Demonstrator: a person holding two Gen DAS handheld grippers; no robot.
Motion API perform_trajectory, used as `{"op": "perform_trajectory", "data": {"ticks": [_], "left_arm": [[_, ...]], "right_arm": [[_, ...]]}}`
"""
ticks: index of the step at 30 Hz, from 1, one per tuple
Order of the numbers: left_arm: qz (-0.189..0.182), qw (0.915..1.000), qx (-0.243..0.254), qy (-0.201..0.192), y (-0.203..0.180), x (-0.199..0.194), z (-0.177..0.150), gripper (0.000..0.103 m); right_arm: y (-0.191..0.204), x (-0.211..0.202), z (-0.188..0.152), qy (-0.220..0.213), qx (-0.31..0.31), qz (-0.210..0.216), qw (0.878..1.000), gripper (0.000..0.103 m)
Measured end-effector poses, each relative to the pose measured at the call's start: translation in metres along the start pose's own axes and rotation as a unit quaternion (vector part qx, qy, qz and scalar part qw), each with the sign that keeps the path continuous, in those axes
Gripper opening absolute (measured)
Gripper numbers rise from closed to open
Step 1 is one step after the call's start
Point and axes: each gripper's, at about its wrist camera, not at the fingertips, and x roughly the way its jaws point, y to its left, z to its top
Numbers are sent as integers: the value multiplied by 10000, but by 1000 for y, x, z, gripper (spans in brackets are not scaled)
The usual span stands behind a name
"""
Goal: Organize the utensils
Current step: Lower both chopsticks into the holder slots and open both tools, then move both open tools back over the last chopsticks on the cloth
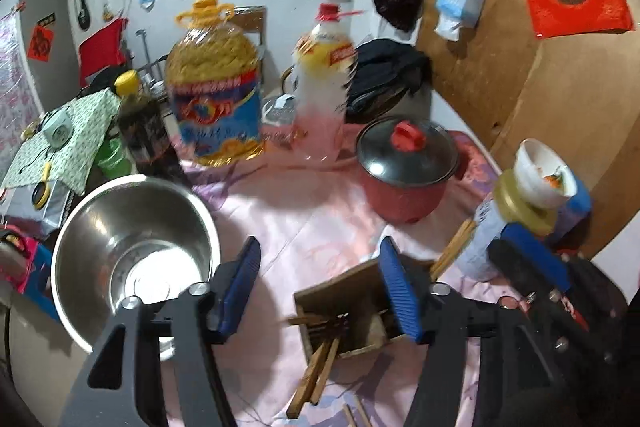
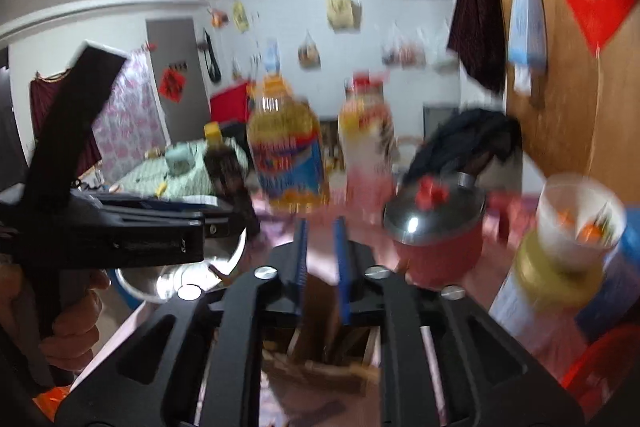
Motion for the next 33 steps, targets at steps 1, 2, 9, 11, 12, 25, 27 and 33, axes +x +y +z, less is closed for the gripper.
{"op": "perform_trajectory", "data": {"ticks": [1, 2, 9, 11, 12, 25, 27, 33], "left_arm": [[-4, 10000, -4, 51, 2, 2, -2, 61], [0, 9999, -33, 103, 3, 4, -4, 61], [306, 9989, -315, 131, 19, -3, -17, 66], [411, 9986, -325, 74, 21, -11, -20, 67], [440, 9985, -332, 49, 21, -14, -21, 68], [686, 9968, -264, -330, 20, -76, -51, 80], [707, 9966, -254, -349, 21, -83, -57, 83], [832, 9958, -332, -208, 39, -94, -85, 92]], "right_arm": [[-1, 1, -4, 43, 26, -10, 10000, 20], [-1, 2, -8, 80, 32, -38, 10000, 20], [0, -14, -9, -27, -35, -163, 9999, 28], [1, -22, -9, -86, -29, -175, 9998, 31], [2, -25, -8, -109, -35, -182, 9998, 32], [33, -87, -20, -515, -229, -265, 9981, 52], [37, -94, -23, -556, -238, -289, 9977, 55], [45, -114, -39, -623, -45, -344, 9975, 68]]}}
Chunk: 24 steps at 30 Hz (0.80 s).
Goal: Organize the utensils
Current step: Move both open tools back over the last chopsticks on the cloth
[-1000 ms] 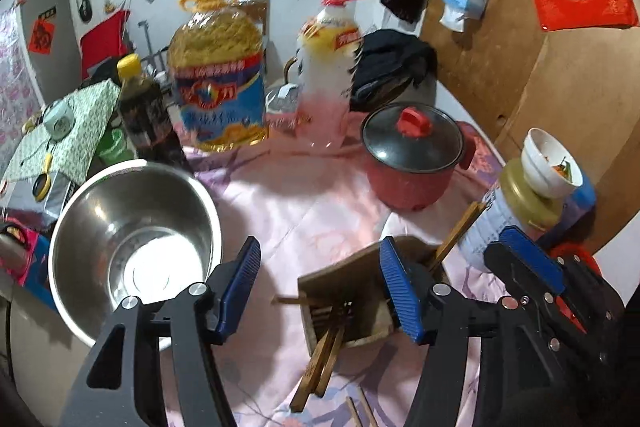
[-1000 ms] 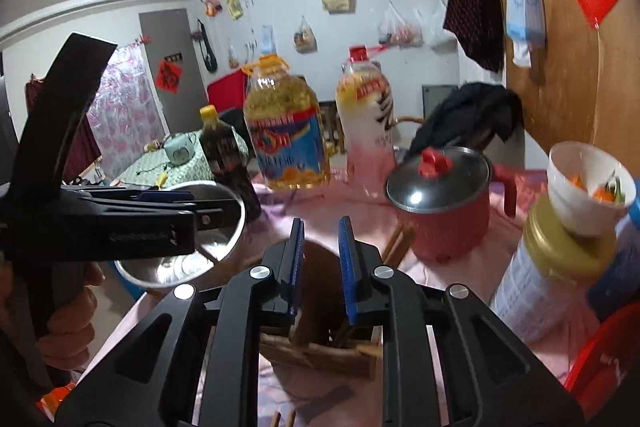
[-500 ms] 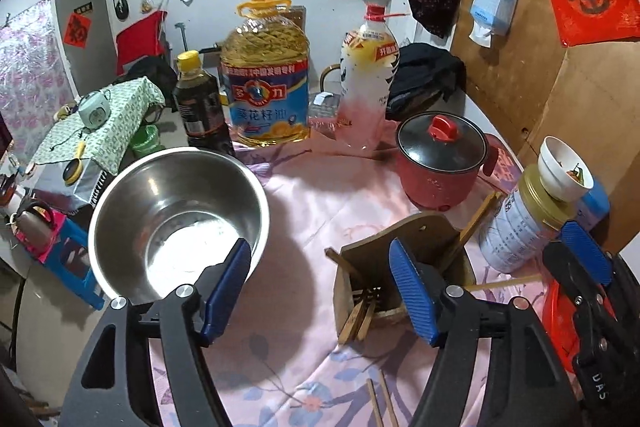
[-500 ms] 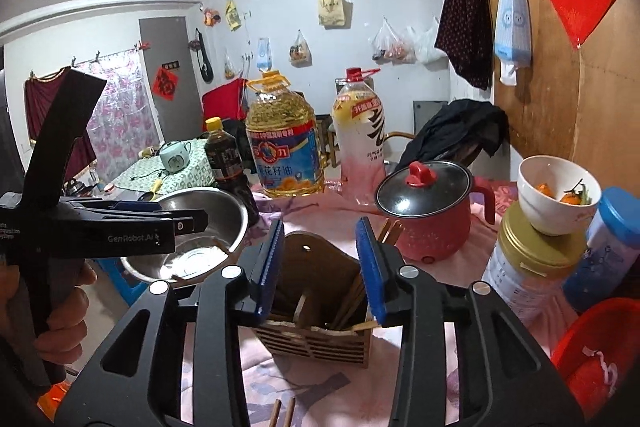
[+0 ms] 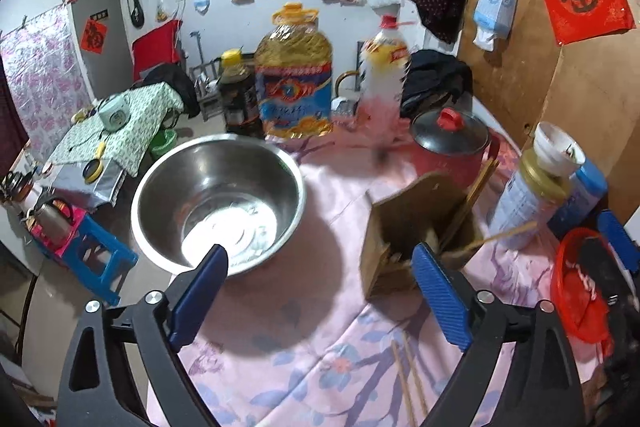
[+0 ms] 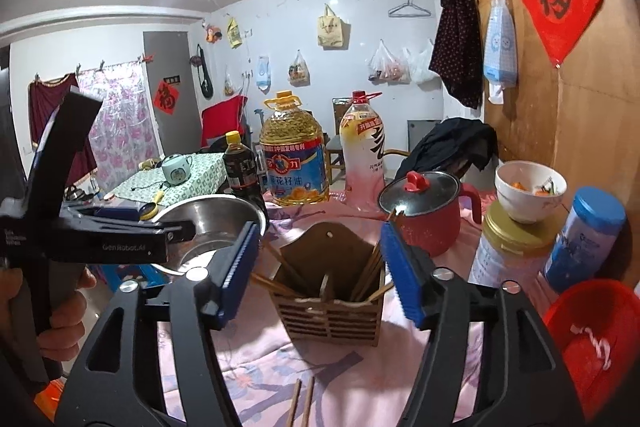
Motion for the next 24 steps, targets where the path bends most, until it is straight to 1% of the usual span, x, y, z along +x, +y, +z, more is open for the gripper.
{"op": "perform_trajectory", "data": {"ticks": [2, 3, 5, 7, 8, 10, 12, 13, 15, 17, 19, 22, 24], "left_arm": [[29, 9999, -41, 136, 10, 3, -11, 92], [45, 9997, -81, 242, 17, 5, -20, 92], [60, 9988, -179, 459, 30, 14, -37, 92], [44, 9975, -298, 636, 40, 23, -56, 94], [31, 9962, -395, 774, 45, 32, -72, 95], [143, 9933, -449, 1056, 52, 46, -101, 95], [320, 9885, -408, 1422, 59, 64, -130, 95], [369, 9860, -398, 1575, 63, 70, -142, 95], [447, 9815, -417, 1815, 74, 78, -160, 95], [510, 9797, -456, 1884, 84, 80, -169, 95], [556, 9779, -481, 1959, 93, 82, -179, 95], [425, 9756, -389, 2118, 93, 85, -196, 95], [324, 9755, -201, 2166, 84, 86, -208, 95]], "right_arm": [[2, -7, -9, 43, 129, -35, 9999, 73], [2, -8, -12, 75, 187, -61, 9998, 74], [4, -11, -25, 203, 366, -157, 9990, 82], [4, -10, -40, 404, 554, -240, 9974, 87], [5, -8, -54, 560, 619, -363, 9958, 89], [7, -5, -84, 823, 538, -824, 9917, 91], [9, -6, -107, 1046, 383, -1101, 9877, 92], [9, -7, -120, 1243, 296, -1222, 9842, 92], [4, -12, -132, 1440, 387, -1380, 9791, 92], [-3, -22, -134, 1405, 638, -1418, 9778, 95], [-4, -30, -141, 1487, 794, -1467, 9747, 95], [2, -42, -160, 1765, 783, -1602, 9680, 95], [8, -50, -171, 1921, 683, -1699, 9641, 95]]}}
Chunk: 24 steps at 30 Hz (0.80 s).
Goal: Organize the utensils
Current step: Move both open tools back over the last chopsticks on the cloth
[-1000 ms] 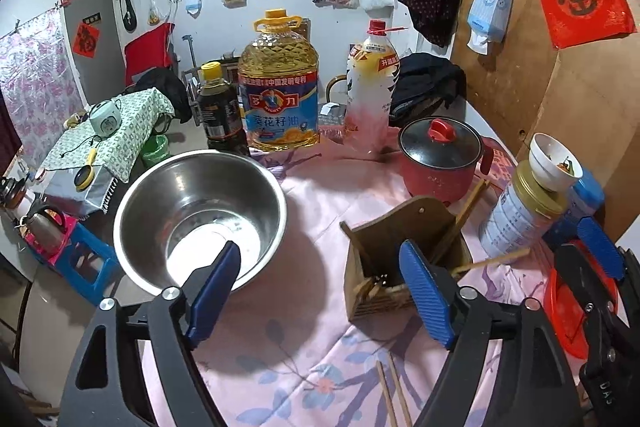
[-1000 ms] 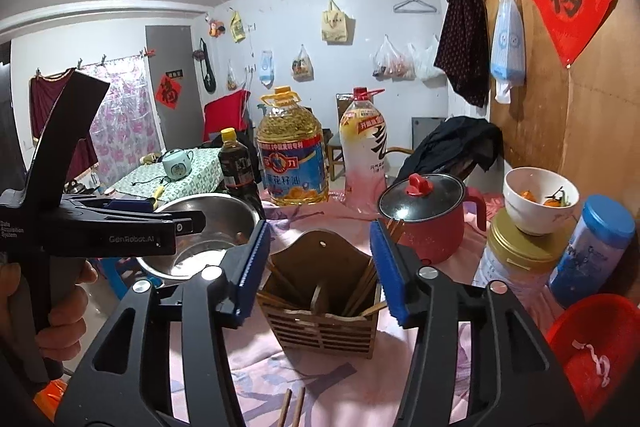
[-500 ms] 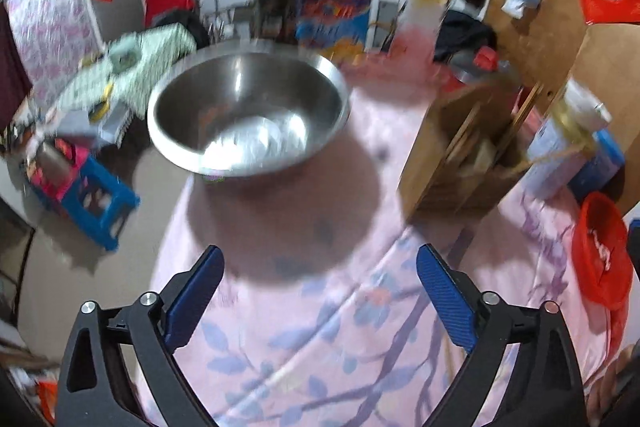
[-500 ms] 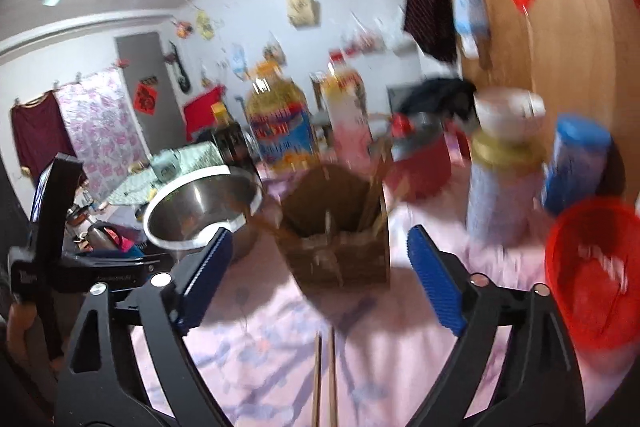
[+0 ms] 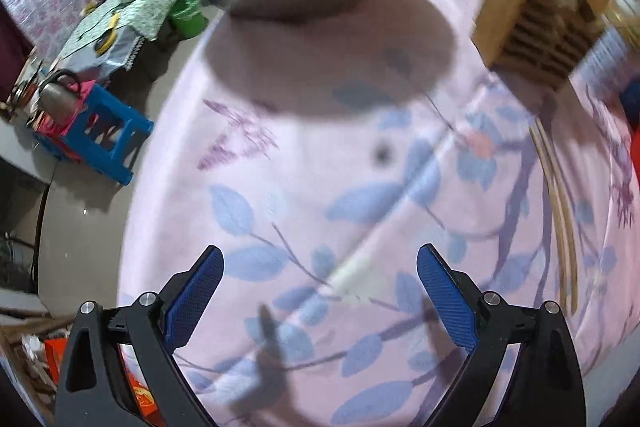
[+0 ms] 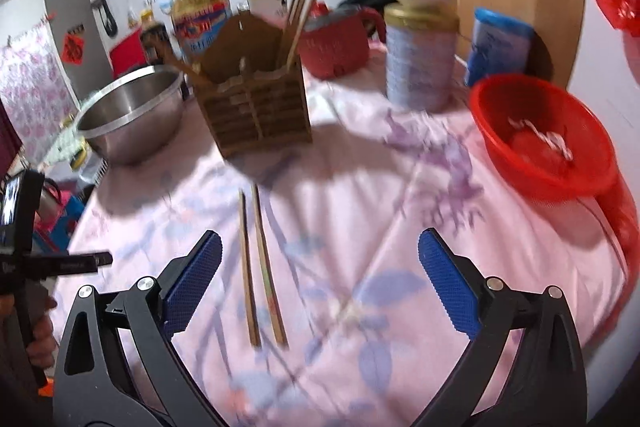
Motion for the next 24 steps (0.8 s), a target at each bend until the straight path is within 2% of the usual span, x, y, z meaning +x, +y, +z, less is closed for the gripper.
{"op": "perform_trajectory", "data": {"ticks": [4, 8, 12, 16, 22, 24], "left_arm": [[-130, 9991, 408, 38, -24, 5, -18, 95], [-161, 9979, 626, -90, -46, -6, -28, 95], [-122, 9984, 466, -307, -62, -25, -33, 95], [-79, 9988, 248, -423, -82, -37, -45, 95], [-5, 9993, 7, -374, -119, -48, -72, 95], [168, 9991, 52, -377, -132, -47, -84, 95]], "right_arm": [[-3, -16, -20, 113, -199, -285, 9993, 95], [-17, -26, -21, 3, -177, -276, 9995, 95], [-33, -33, -14, -206, -339, -166, 9991, 95], [-66, -47, -9, -530, -420, -16, 9977, 95], [-121, -51, -9, -548, -309, 260, 9977, 95], [-138, -51, -11, -501, -321, 343, 9976, 95]]}}
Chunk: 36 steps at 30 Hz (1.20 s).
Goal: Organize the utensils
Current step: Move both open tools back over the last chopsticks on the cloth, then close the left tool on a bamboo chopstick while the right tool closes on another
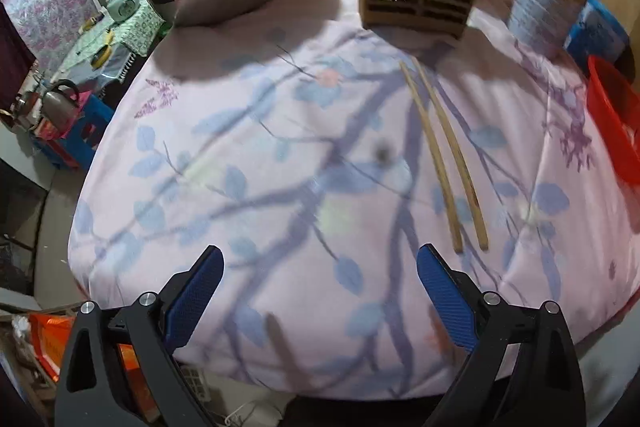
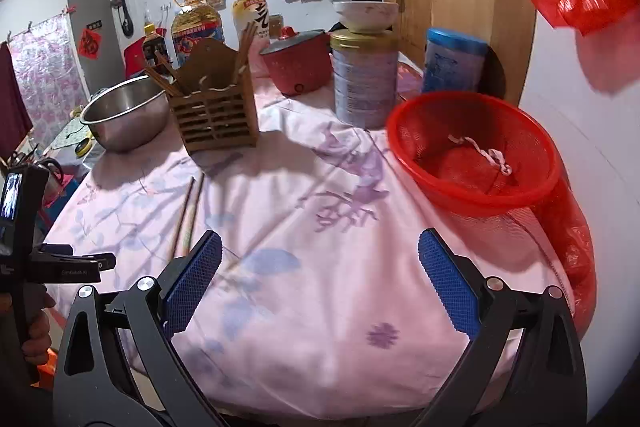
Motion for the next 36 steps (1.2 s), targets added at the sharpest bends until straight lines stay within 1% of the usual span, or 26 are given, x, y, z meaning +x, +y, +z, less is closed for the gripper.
{"op": "perform_trajectory", "data": {"ticks": [2, 4, 6, 9, 12, 14, 16, 17, 19, 20, 21, 22, 23, 24, 29, 32, 36], "left_arm": [[159, 9999, 65, 19, -14, 0, -11, 95], [201, 9997, 128, 75, -27, 1, -21, 95], [107, 9997, 135, 169, -32, 3, -26, 95], [-32, 9998, 182, 74, -39, 8, -22, 95], [-110, 9989, 445, 33, -51, 17, -15, 84], [-241, 9979, 594, -49, -57, 21, -10, 79], [-359, 9971, 671, -41, -61, 26, -6, 69], [-509, 9962, 705, 1, -64, 29, -4, 65], [-685, 9945, 791, -10, -68, 33, -4, 50], [-675, 9940, 849, -128, -69, 31, -4, 44], [-741, 9932, 884, -164, -70, 30, -4, 33], [-776, 9927, 904, -172, -70, 30, -3, 19], [-797, 9926, 905, -165, -68, 30, -1, 12], [-806, 9927, 881, -146, -65, 30, 1, 7], [-645, 9957, 646, -158, -42, 26, 6, 6], [-540, 9970, 517, -179, -26, 18, 6, 6], [-433, 9983, 350, -165, -5, 12, 6, 6]], "right_arm": [[-14, -1, -6, 55, 28, 83, 9999, 95], [-26, 0, -14, 147, 116, 169, 9997, 95], [-33, 1, -19, 290, 133, 167, 9994, 95], [-45, -10, -21, 114, 136, 14, 9998, 95], [-56, -15, -20, 105, 226, -198, 9995, 95], [-63, -22, -21, 5, 263, -363, 9990, 95], [-70, -25, -22, 6, 415, -494, 9979, 95], [-75, -26, -22, 5, 478, -530, 9975, 95], [-78, -26, -23, 8, 564, -590, 9967, 95], [-78, -26, -24, 27, 596, -623, 9963, 95], [-78, -26, -26, 39, 615, -636, 9961, 95], [-77, -25, -26, 45, 627, -631, 9960, 95], [-75, -25, -27, 49, 625, -615, 9961, 95], [-73, -24, -27, 60, 618, -587, 9963, 95], [-52, -10, -31, 187, 484, -178, 9985, 95], [-30, 4, -31, 317, 303, 199, 9988, 95], [10, 20, -31, 434, -55, 751, 9962, 95]]}}
